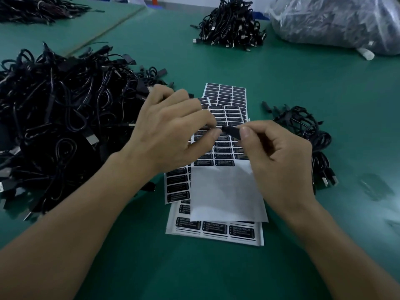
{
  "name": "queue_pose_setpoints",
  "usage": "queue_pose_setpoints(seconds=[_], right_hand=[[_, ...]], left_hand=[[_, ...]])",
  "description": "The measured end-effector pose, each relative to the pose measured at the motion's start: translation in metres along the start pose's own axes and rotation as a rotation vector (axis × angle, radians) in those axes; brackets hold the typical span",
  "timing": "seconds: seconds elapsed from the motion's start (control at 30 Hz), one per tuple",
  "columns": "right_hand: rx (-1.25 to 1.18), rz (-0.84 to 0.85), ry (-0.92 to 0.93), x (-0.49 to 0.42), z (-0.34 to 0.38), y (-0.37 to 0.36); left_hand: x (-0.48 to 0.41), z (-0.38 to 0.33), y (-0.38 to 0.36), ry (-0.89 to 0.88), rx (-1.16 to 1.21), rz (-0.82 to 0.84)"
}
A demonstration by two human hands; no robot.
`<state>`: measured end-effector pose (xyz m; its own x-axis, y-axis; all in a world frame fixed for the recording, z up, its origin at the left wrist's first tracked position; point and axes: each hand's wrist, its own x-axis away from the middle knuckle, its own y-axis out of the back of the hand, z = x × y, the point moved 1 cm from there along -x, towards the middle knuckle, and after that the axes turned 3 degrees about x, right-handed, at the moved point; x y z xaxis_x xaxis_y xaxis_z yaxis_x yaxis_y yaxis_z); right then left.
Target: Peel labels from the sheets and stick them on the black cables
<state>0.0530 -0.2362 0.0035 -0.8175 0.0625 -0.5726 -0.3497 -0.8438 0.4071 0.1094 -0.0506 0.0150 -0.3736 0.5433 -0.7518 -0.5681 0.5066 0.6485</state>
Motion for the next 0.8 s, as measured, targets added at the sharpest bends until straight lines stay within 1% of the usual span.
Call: queue_pose_setpoints(seconds=[0.13, 0.2, 0.23, 0.27, 0.37, 0.43, 0.5, 0.57, 0.7, 0.8], right_hand=[[0.098, 0.06, 0.059, 0.0, 0.0, -0.001], [0.172, 0.07, 0.031, 0.0, -0.001, 0.001], [0.236, 0.087, -0.011, -0.001, -0.001, 0.002], [0.328, 0.124, -0.067, -0.001, -0.002, 0.003], [0.706, 0.32, -0.206, -0.002, -0.003, 0.005], [0.816, 0.436, -0.256, -0.001, 0.0, 0.005], [0.849, 0.497, -0.271, 0.001, 0.003, 0.003], [0.869, 0.519, -0.282, 0.002, 0.006, 0.002], [0.835, 0.517, -0.27, 0.002, 0.008, 0.002], [0.79, 0.511, -0.258, 0.002, 0.007, 0.004]], left_hand=[[-0.004, -0.015, -0.003, 0.075, 0.193, 0.2], [-0.003, -0.019, -0.006, 0.132, 0.246, 0.303], [-0.002, -0.02, -0.007, 0.165, 0.258, 0.33], [0.0, -0.019, -0.009, 0.207, 0.275, 0.342], [0.005, -0.02, -0.014, 0.386, 0.416, 0.384], [0.007, -0.022, -0.018, 0.475, 0.487, 0.42], [0.009, -0.023, -0.02, 0.521, 0.5, 0.434], [0.011, -0.022, -0.021, 0.548, 0.535, 0.409], [0.012, -0.02, -0.022, 0.578, 0.595, 0.378], [0.013, -0.021, -0.023, 0.577, 0.583, 0.379]])
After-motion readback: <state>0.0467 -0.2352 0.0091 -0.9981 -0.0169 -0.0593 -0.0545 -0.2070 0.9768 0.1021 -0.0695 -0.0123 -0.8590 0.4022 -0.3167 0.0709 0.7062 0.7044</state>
